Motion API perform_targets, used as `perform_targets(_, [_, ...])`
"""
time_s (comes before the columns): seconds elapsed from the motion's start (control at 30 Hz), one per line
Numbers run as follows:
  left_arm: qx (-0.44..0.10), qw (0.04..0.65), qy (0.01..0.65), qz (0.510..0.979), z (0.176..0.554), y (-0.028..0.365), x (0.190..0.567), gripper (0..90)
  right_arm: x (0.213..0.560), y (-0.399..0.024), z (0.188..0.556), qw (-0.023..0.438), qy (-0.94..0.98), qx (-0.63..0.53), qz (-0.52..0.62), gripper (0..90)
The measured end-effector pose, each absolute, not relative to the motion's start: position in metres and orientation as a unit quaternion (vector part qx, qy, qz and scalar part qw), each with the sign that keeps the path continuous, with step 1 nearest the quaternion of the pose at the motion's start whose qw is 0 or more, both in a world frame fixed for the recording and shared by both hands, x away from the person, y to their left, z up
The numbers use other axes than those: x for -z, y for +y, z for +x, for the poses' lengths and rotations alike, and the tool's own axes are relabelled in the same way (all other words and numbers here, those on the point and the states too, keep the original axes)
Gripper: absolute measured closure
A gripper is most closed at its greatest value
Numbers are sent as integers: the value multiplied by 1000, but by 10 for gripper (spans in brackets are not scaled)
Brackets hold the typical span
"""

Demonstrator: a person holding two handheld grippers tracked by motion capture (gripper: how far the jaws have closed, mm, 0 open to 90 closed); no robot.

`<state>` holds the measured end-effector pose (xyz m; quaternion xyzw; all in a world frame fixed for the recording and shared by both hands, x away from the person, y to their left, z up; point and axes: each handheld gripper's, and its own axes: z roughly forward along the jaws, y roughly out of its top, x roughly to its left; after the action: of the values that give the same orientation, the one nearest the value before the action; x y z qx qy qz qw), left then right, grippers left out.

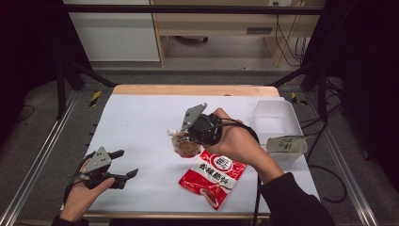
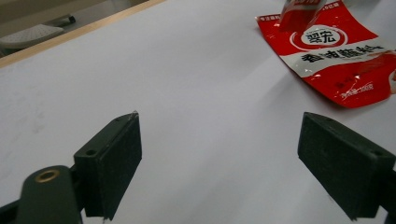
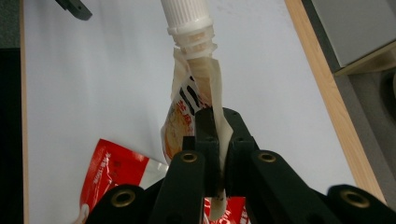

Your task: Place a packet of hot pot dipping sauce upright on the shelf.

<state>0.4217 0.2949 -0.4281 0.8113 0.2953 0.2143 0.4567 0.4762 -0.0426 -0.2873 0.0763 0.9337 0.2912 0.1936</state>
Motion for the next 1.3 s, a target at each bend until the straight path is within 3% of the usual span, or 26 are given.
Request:
perform_targets(0.53, [-225, 449, 331, 799, 419, 305, 441, 100, 258, -102, 478, 242, 920, -295, 86, 874])
perform_targets(1.3, [-230, 443, 337, 798, 420, 308, 442, 100, 243, -166, 505, 287, 898, -305, 138, 874])
